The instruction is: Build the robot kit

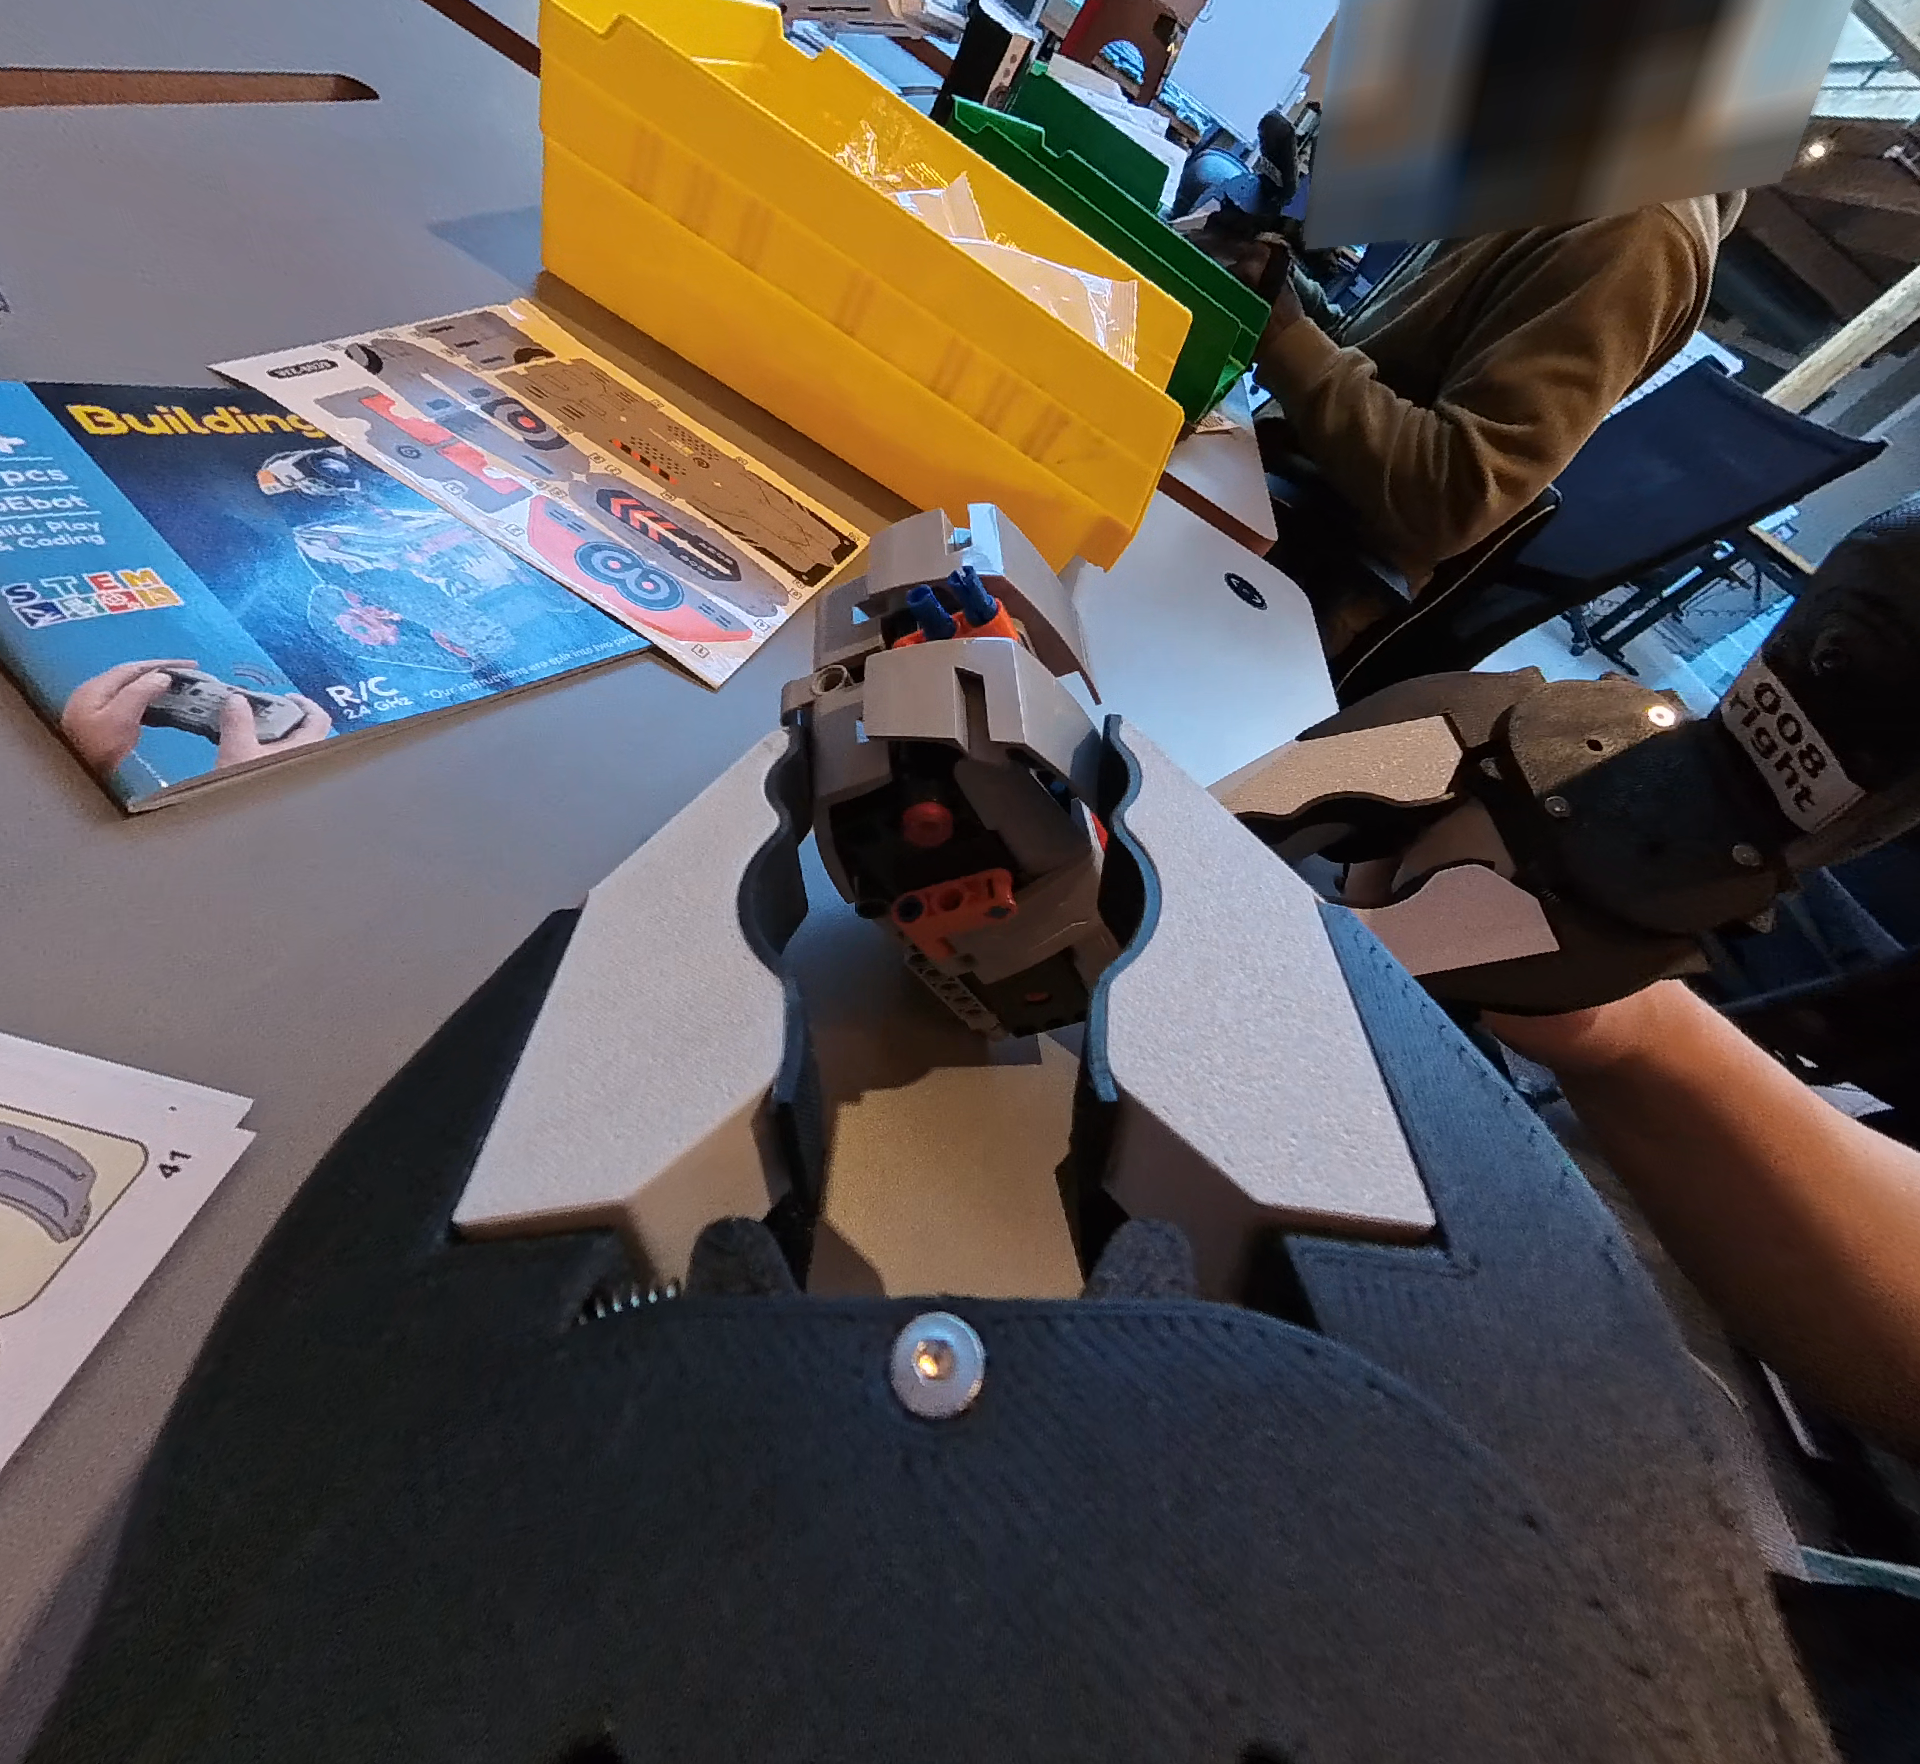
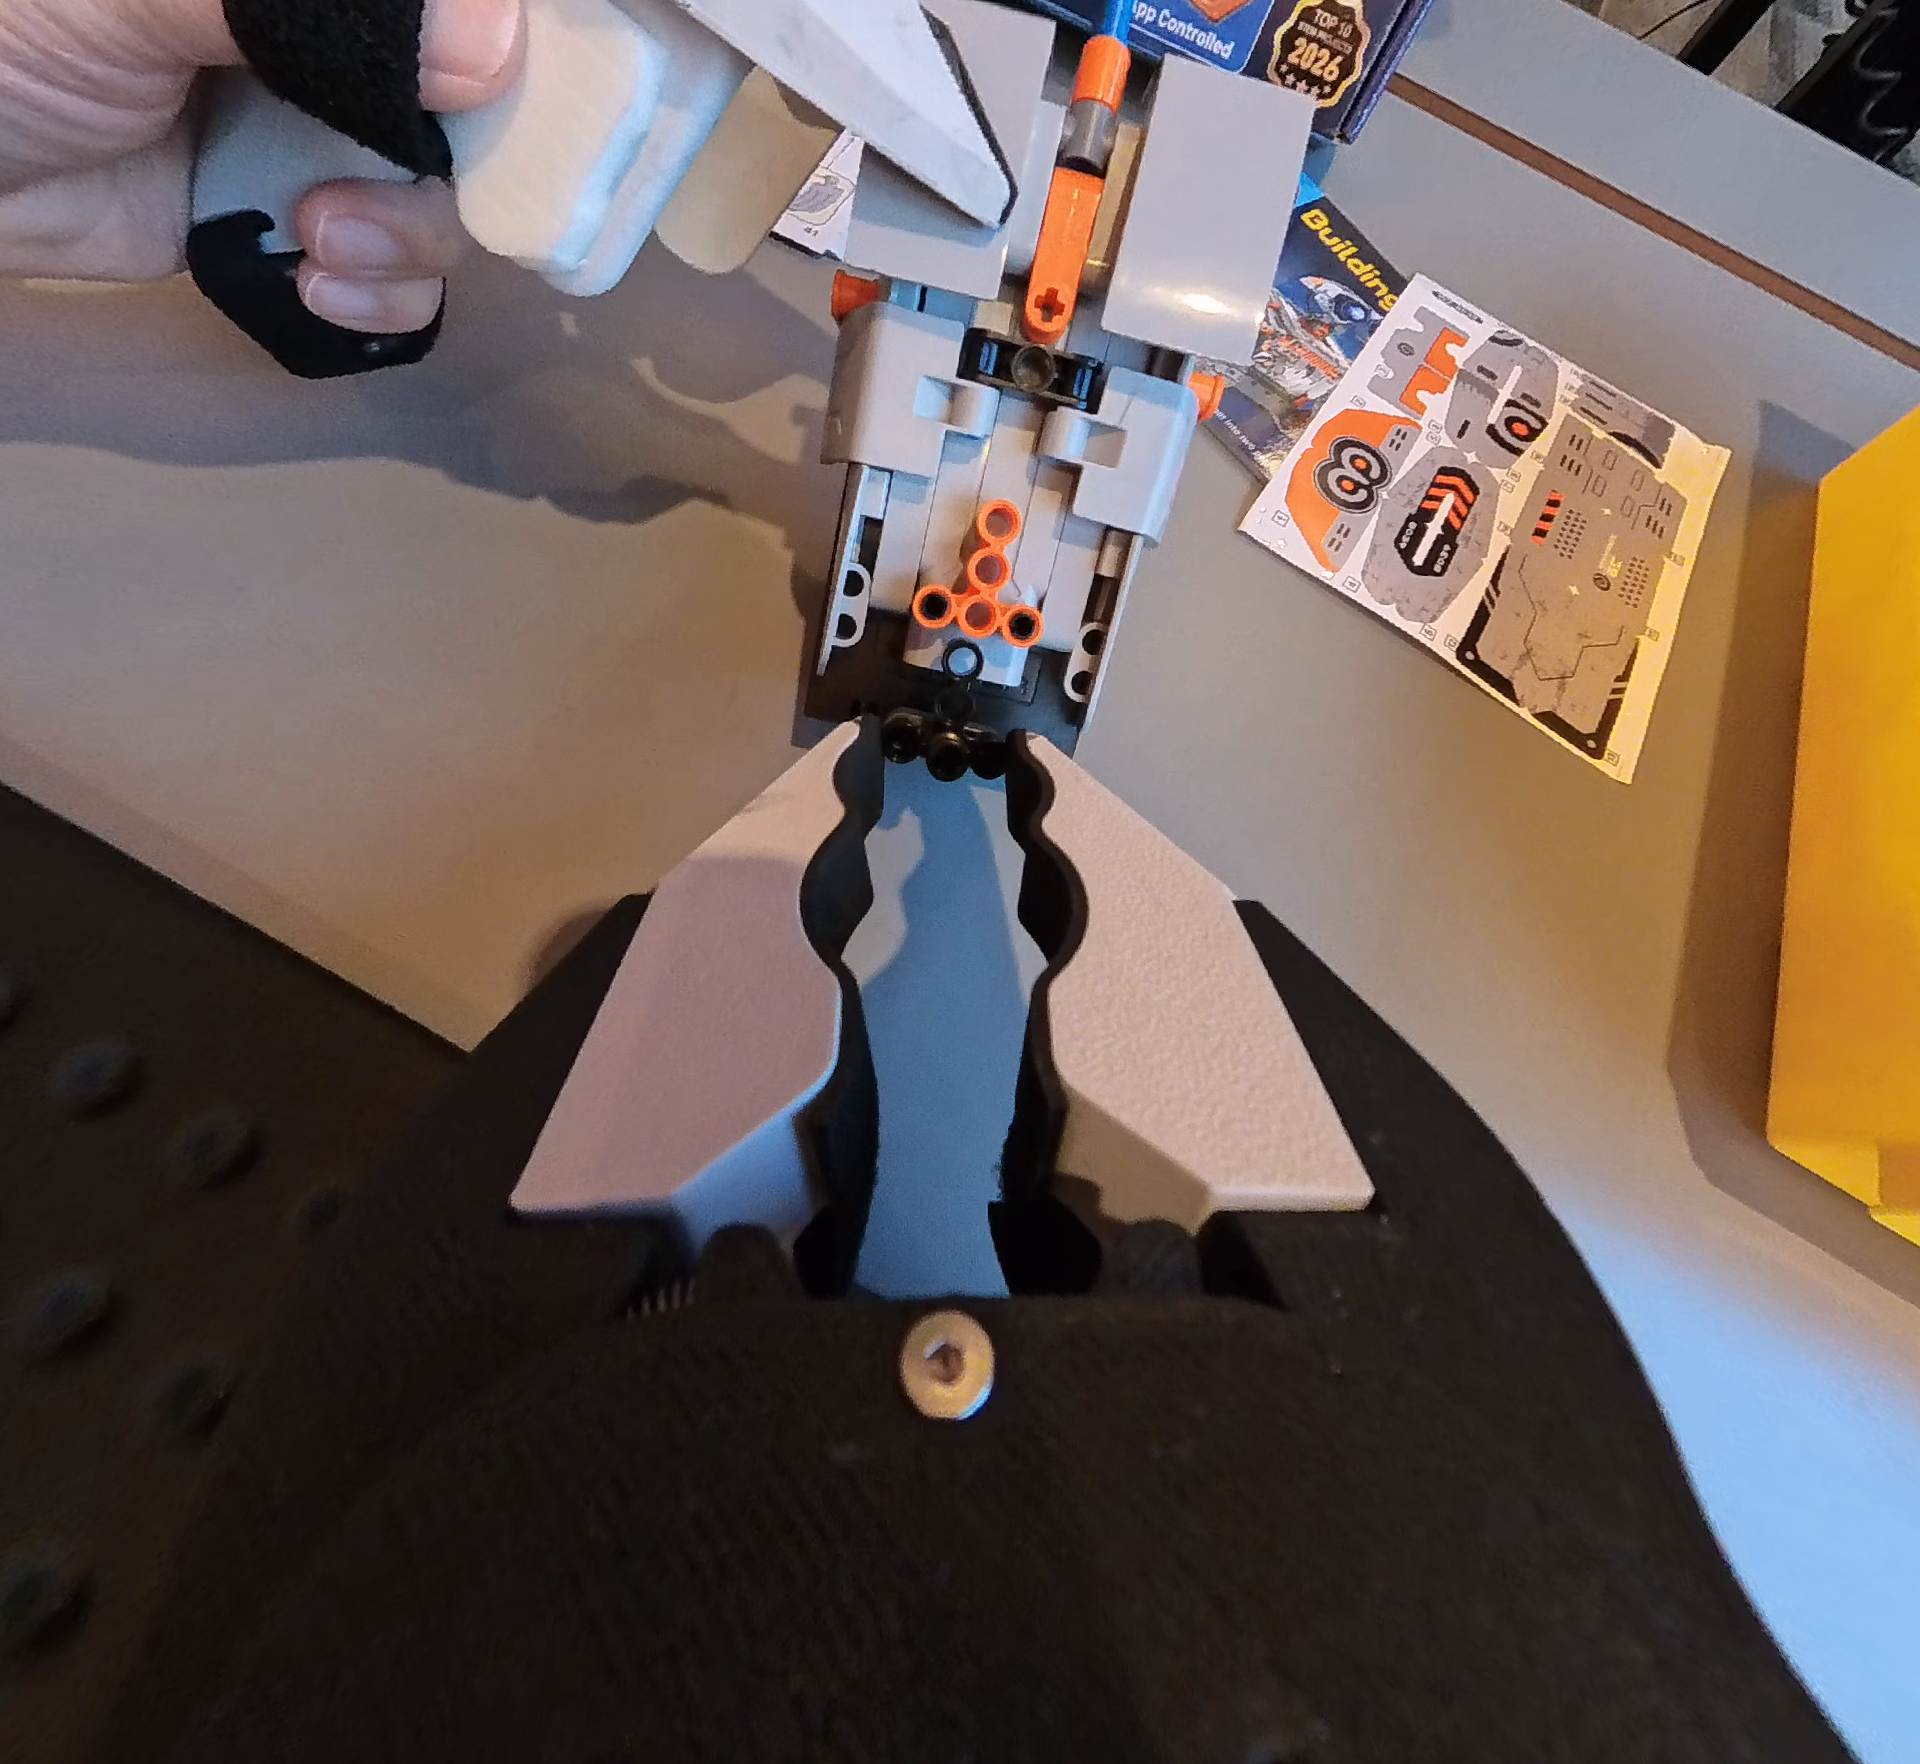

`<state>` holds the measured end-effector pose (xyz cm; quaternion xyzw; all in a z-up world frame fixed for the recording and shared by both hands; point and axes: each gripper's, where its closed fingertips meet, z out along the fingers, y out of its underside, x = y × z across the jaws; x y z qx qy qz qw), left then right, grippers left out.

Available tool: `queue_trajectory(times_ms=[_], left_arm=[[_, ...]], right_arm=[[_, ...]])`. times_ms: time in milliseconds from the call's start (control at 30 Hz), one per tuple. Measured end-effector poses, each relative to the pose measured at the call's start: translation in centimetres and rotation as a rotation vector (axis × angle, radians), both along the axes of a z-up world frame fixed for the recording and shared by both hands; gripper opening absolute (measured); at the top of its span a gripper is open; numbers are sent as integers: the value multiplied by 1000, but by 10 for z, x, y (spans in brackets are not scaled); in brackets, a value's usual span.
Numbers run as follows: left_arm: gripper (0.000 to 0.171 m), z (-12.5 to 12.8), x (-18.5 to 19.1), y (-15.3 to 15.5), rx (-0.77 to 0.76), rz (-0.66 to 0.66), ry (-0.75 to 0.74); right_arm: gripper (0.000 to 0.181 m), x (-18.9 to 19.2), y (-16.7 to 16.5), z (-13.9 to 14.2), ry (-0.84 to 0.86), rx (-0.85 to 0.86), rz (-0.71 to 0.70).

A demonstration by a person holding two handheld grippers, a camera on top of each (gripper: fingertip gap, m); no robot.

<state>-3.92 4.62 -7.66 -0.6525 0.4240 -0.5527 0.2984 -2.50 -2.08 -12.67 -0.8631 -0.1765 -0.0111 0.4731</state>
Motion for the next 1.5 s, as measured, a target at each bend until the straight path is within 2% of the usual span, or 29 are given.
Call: queue_trajectory(times_ms=[200, 300, 400, 567, 733, 900, 1033, 1133, 1333, 1400, 1500], left_arm=[[52, -4, -2, 6, -53, 19, 2], [52, -7, -3, 8, -103, 7, 3], [52, -10, -4, 10, -144, 8, -1], [52, -13, -4, 11, -180, -8, 6], [52, -11, -4, 10, -160, -16, 20], [52, -7, -15, 26, -105, 30, 37], [52, 0, -27, 45, 5, 98, 65], [52, 2, -31, 51, 50, 119, 80], [52, 1, -32, 53, 25, 122, 68], [52, 1, -31, 53, 11, 122, 63], [51, 0, -30, 52, -7, 115, 59]], right_arm=[[21, 2, 0, -2, -4, -13, -10], [21, 3, -2, -24, -107, -123, -10], [19, -3, -1, -30, -235, -132, 35], [20, -2, 0, -18, -130, -83, 23], [20, -2, -1, -18, -55, -114, 32], [21, 12, -13, -34, -148, -299, 74], [21, 6, -10, -35, -115, -403, 132], [22, 3, -5, -35, -77, -382, 172], [27, 0, -5, -33, 133, -298, 204], [27, -6, -8, -30, 135, -289, 259], [27, -1, -7, -35, 39, -284, 323]])
